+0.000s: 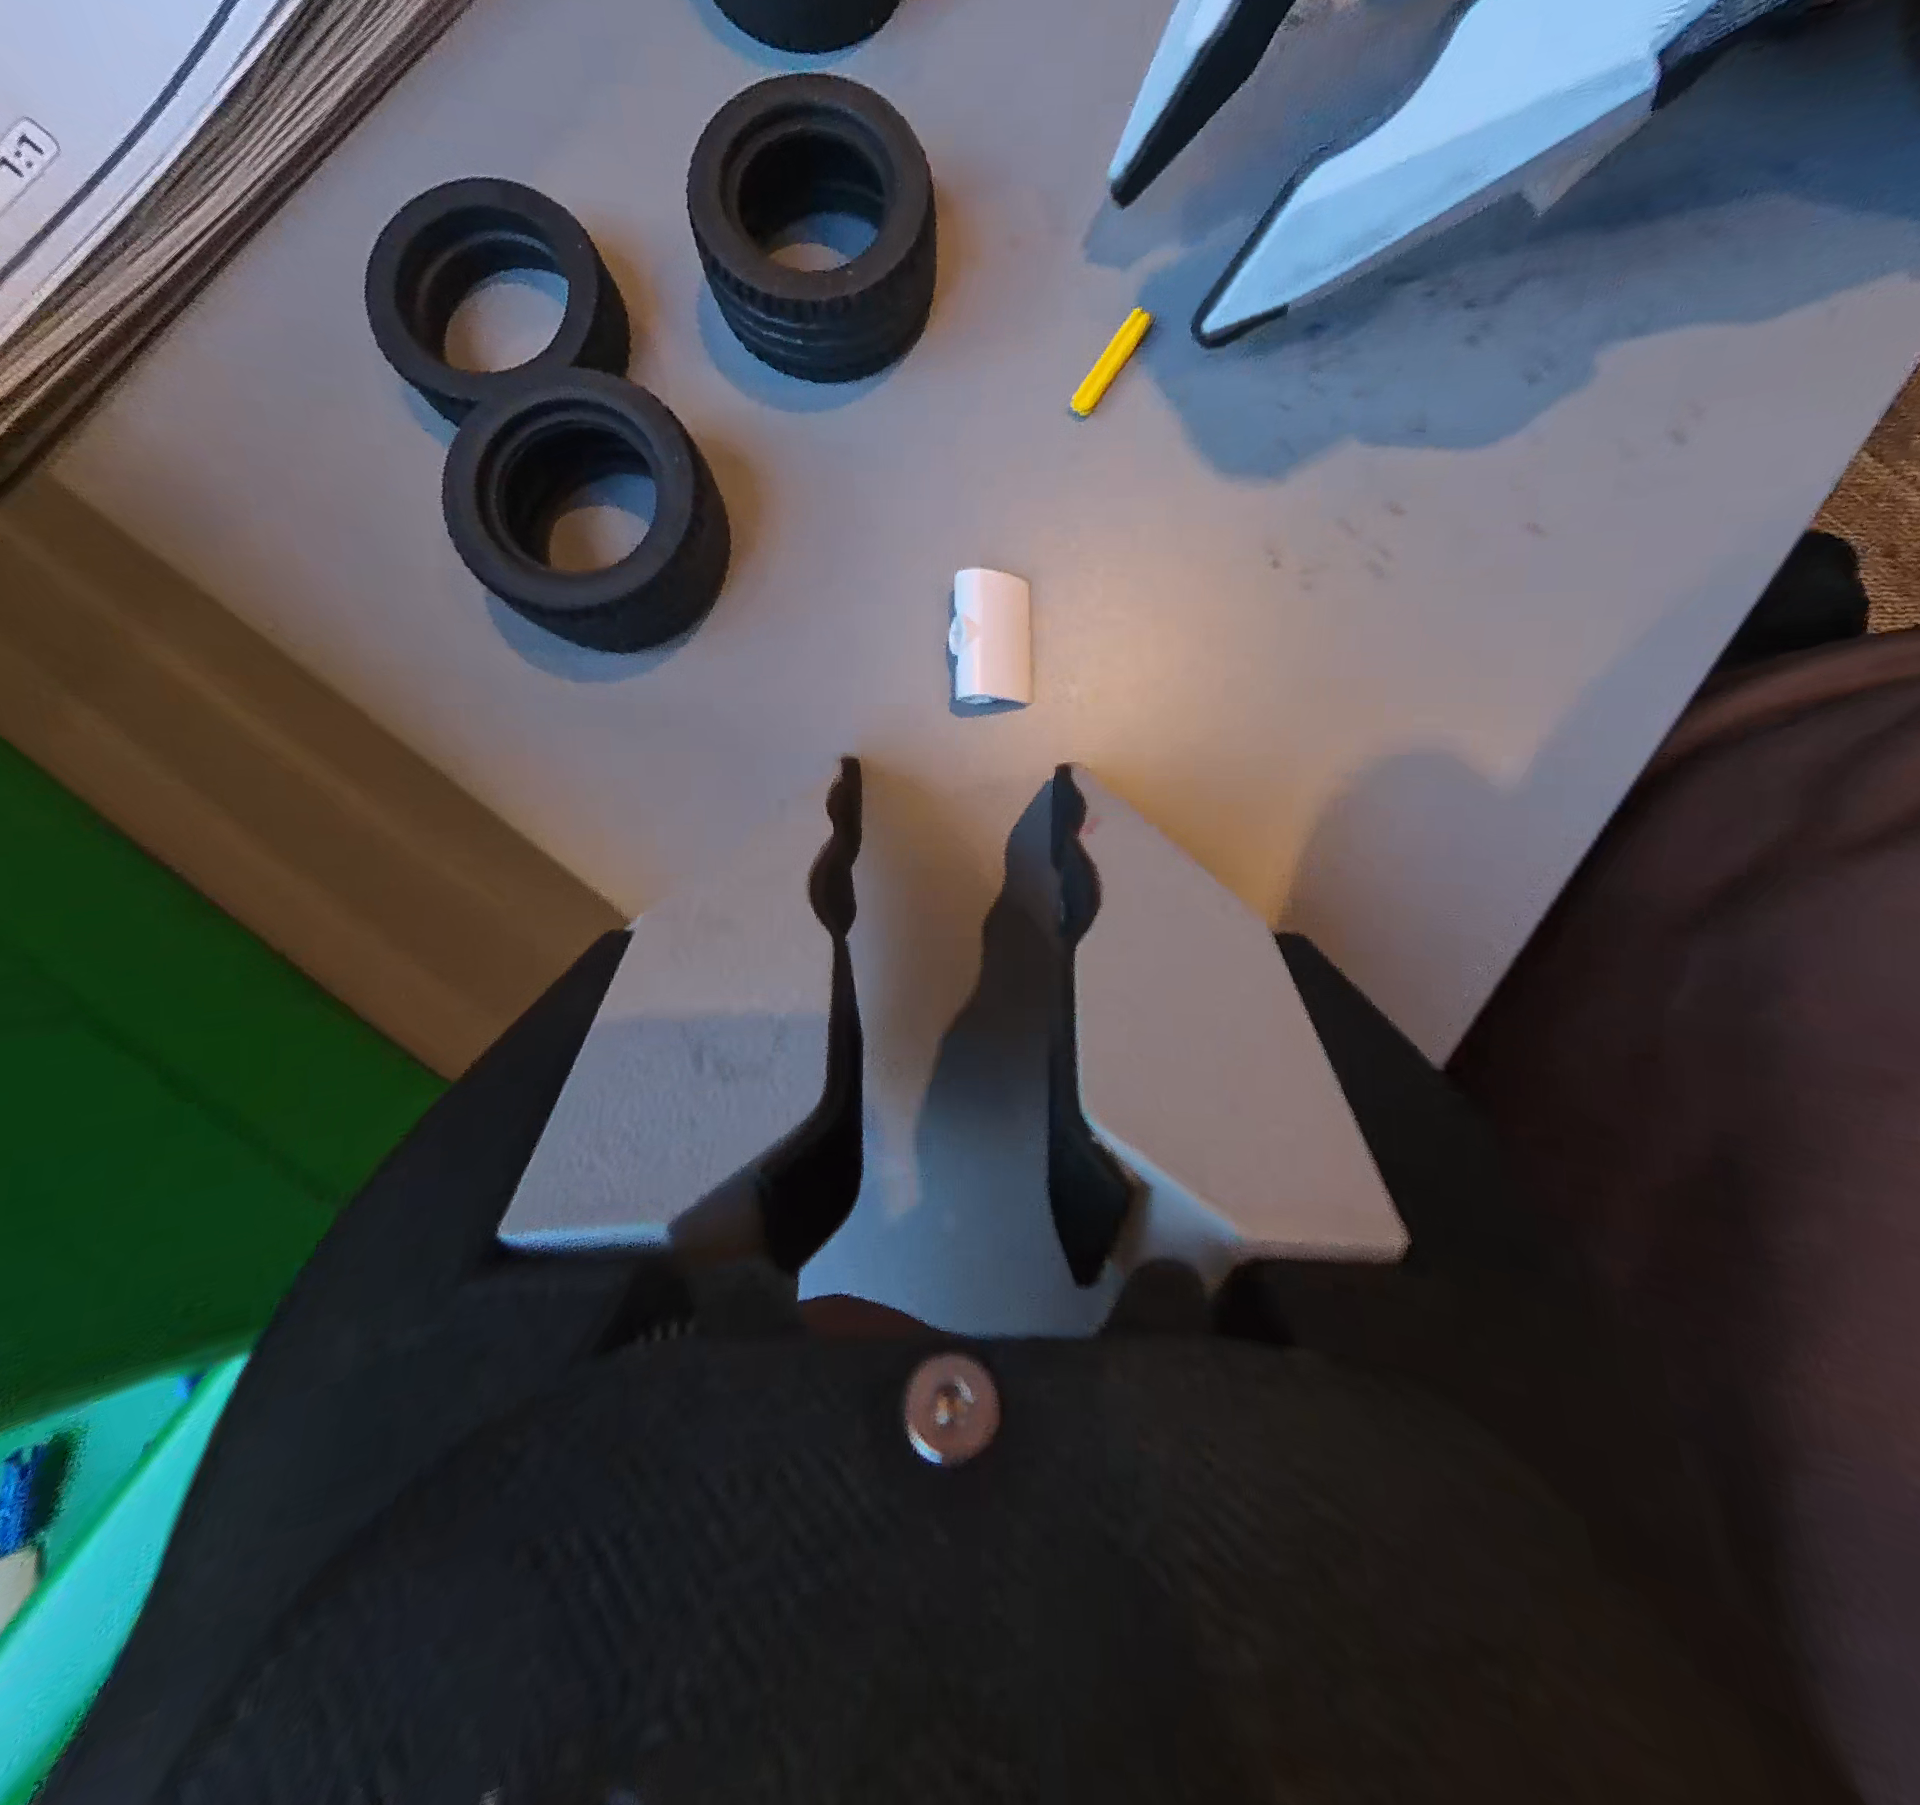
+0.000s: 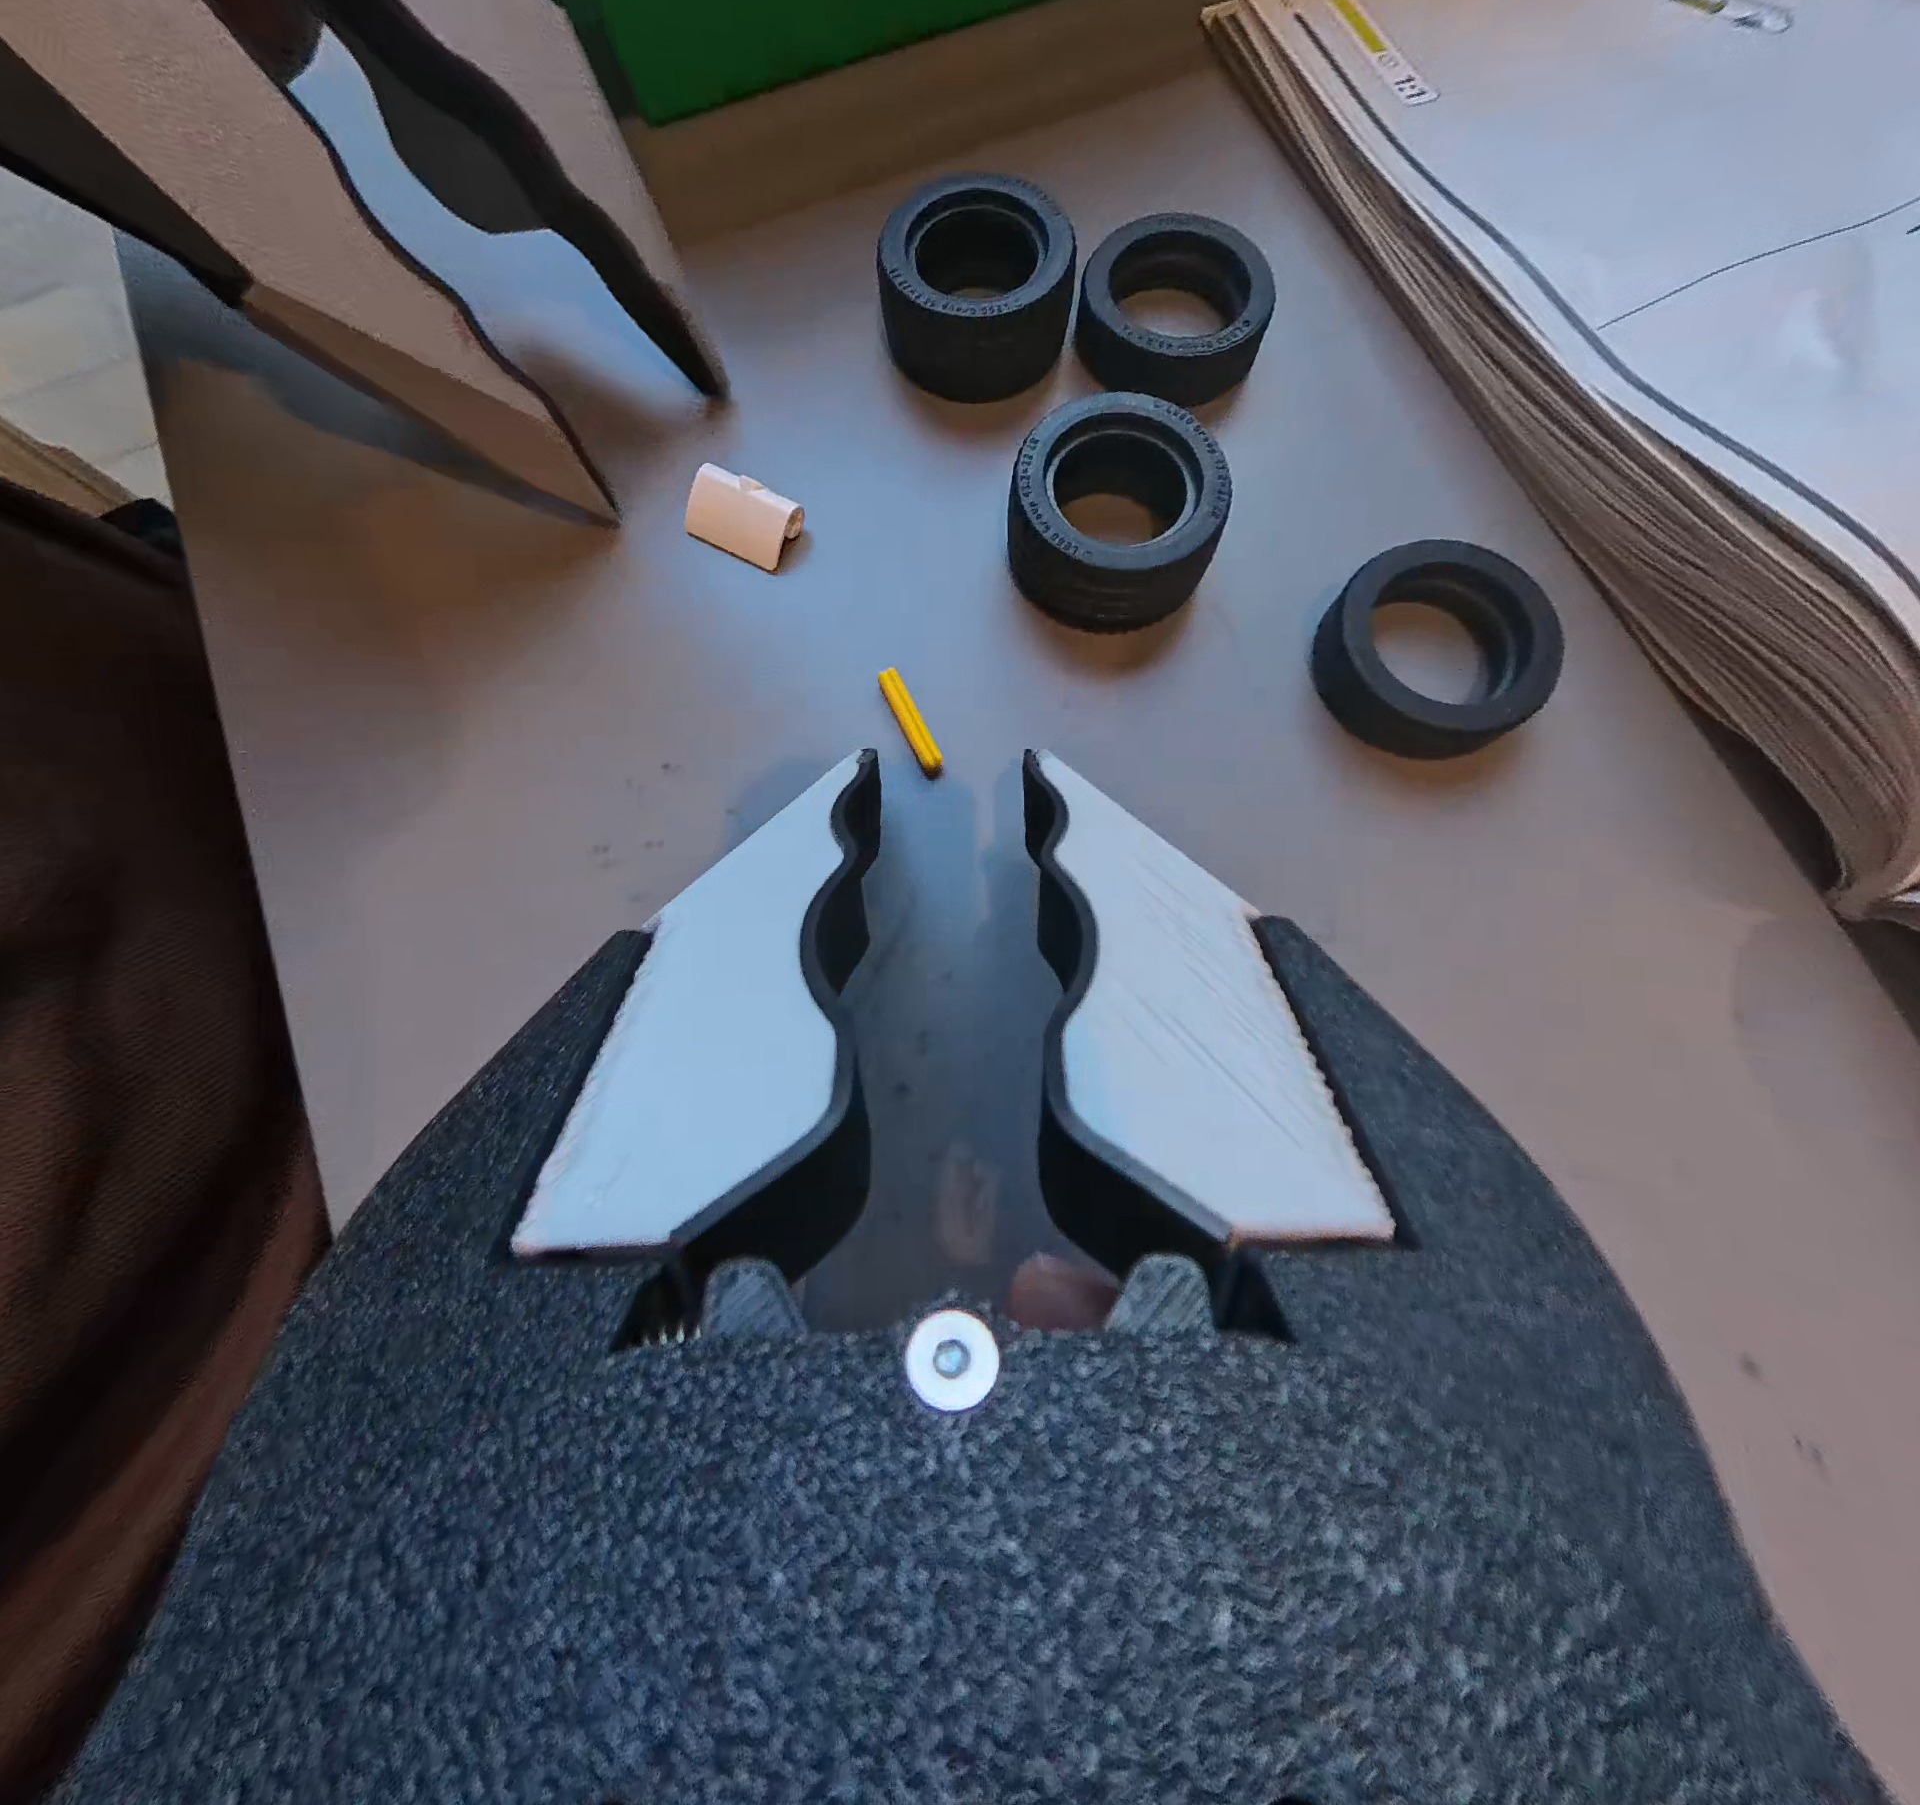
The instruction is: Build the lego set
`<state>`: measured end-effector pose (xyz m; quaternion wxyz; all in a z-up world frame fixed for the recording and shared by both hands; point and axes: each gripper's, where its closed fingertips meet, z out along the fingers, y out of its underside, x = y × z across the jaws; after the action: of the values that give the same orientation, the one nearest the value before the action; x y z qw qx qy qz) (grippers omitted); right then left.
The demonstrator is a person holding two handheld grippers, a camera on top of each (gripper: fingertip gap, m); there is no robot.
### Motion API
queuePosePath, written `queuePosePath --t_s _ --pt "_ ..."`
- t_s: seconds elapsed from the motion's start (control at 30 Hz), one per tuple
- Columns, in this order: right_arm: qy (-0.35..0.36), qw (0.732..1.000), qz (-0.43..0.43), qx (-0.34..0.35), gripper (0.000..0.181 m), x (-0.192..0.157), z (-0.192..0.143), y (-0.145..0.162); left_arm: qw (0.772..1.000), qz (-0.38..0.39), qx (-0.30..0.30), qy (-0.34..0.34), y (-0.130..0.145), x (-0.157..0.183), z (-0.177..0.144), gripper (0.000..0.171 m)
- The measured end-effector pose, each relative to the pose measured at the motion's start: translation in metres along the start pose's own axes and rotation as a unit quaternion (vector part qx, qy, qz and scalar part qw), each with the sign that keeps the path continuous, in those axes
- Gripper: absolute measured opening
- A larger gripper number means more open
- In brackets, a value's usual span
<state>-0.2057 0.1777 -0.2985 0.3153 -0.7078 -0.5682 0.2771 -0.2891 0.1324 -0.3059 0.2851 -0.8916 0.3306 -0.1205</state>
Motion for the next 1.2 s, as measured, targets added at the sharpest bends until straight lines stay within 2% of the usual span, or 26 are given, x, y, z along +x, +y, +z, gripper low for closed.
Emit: queuePosePath --t_s 0.27,0.5,0.67,0.77,0.93,1.03,1.13,1.2 --pt "-0.039 0.999 0.005 -0.012 0.023 -0.004 0.004 0.002 1.000 0.019 0.010 0.017 -0.005 -0.001 0.004 0.034" --pt "-0.052 0.998 -0.020 0.017 0.020 -0.018 0.010 -0.016 0.999 0.020 0.009 0.031 -0.004 0.003 0.002 0.039" --pt "-0.058 0.997 -0.039 0.015 0.021 -0.029 0.015 -0.021 0.993 0.029 0.012 0.111 -0.006 0.042 0.002 0.038" --pt "-0.062 0.997 -0.035 0.013 0.021 -0.034 0.016 -0.021 0.995 0.015 0.017 0.093 -0.004 0.037 0.001 0.032" --pt "-0.065 0.998 -0.017 0.018 0.023 -0.042 0.019 -0.026 0.997 -0.044 0.033 0.047 -0.002 0.010 -0.003 0.035" --pt "-0.059 0.998 -0.018 0.022 0.023 -0.047 0.020 -0.027 0.998 -0.042 0.038 0.031 -0.007 0.003 0.002 0.037" --pt "-0.044 0.999 -0.016 0.019 0.023 -0.041 0.015 -0.024 0.997 -0.042 0.034 0.054 -0.015 0.014 0.007 0.037" --pt "-0.032 0.999 -0.005 0.020 0.024 -0.034 0.007 -0.020 0.993 -0.047 0.038 0.105 -0.021 0.036 0.010 0.036"
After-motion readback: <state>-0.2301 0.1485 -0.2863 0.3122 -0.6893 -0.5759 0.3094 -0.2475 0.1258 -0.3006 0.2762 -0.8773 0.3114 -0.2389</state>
